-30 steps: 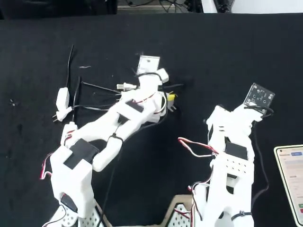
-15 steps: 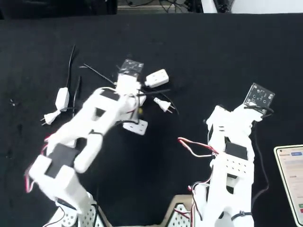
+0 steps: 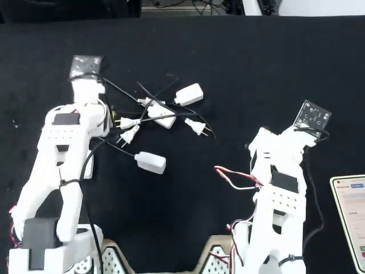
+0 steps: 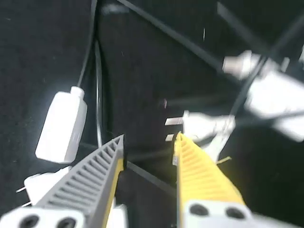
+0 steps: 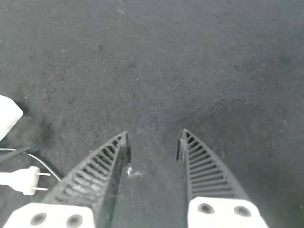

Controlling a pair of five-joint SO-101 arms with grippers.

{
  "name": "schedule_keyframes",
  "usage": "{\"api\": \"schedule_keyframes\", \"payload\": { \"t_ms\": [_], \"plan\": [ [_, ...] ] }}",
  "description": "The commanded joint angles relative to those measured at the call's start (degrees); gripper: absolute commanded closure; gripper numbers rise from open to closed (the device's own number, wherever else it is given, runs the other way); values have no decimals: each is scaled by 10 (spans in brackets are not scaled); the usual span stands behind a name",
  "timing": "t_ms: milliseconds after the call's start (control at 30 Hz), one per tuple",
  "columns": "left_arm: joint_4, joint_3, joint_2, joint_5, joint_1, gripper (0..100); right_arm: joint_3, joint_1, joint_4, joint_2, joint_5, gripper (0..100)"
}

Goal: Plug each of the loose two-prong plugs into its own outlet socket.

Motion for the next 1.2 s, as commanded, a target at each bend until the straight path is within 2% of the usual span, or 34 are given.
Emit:
{"api": "schedule_keyframes", "payload": {
  "t_ms": [0,67,100,267,400,500,833,900,1167],
  "plan": [
    [-4,-73,-10,147,8,776,-23,-6,-11,-15,-2,832],
    [-16,-103,16,203,16,741,-23,-6,-12,-15,-2,832],
    [-21,-123,34,203,22,742,-23,-6,-13,-15,-2,832],
    [-18,-252,188,86,47,747,-23,-6,-13,-13,-1,832],
    [48,-366,312,21,43,748,-22,-6,-13,-13,-1,832],
    [77,-429,379,15,45,748,-22,-12,-15,-12,-1,832],
    [55,-502,501,10,42,748,-22,-30,-12,-12,0,832],
    [65,-500,512,-11,22,748,-22,-30,-12,-12,0,832],
    [167,-541,519,-166,-97,748,-22,-30,-12,-12,0,832]
  ]
}}
